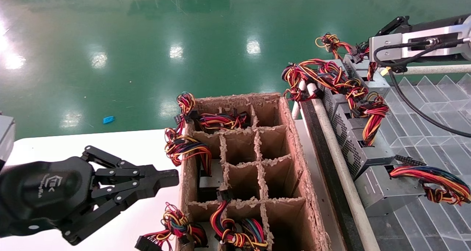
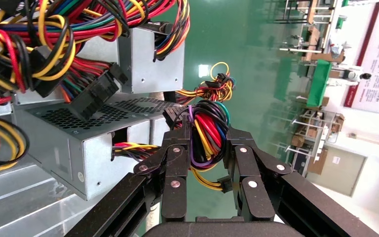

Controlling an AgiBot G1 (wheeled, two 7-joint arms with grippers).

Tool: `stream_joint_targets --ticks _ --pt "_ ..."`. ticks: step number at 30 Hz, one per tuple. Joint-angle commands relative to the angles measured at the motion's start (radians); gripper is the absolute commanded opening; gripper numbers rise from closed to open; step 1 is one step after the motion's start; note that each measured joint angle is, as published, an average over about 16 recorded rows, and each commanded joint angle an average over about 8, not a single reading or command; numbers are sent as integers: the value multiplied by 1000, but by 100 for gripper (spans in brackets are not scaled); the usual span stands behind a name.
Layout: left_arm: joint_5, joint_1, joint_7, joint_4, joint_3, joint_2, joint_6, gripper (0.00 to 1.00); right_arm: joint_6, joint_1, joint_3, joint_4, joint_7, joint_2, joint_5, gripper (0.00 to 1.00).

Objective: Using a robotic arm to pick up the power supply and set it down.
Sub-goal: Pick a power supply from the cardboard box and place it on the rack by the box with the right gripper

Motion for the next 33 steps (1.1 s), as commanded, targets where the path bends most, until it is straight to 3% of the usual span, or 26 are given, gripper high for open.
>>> stream_joint_targets --ticks 1,3,5,20,33 --pt "0 0 0 0 0 0 0 0 -6 4 -2 -2 3 0 -4 60" --pt "0 0 0 0 0 0 0 0 -14 4 -1 8 8 7 0 84" --pt "0 0 0 0 0 0 0 0 -22 2 2 22 15 16 5 99" --pt "0 0 0 0 0 0 0 0 -88 -24 29 133 103 67 62 100" --pt "0 0 0 0 0 0 0 0 -154 -8 92 114 155 86 190 100"
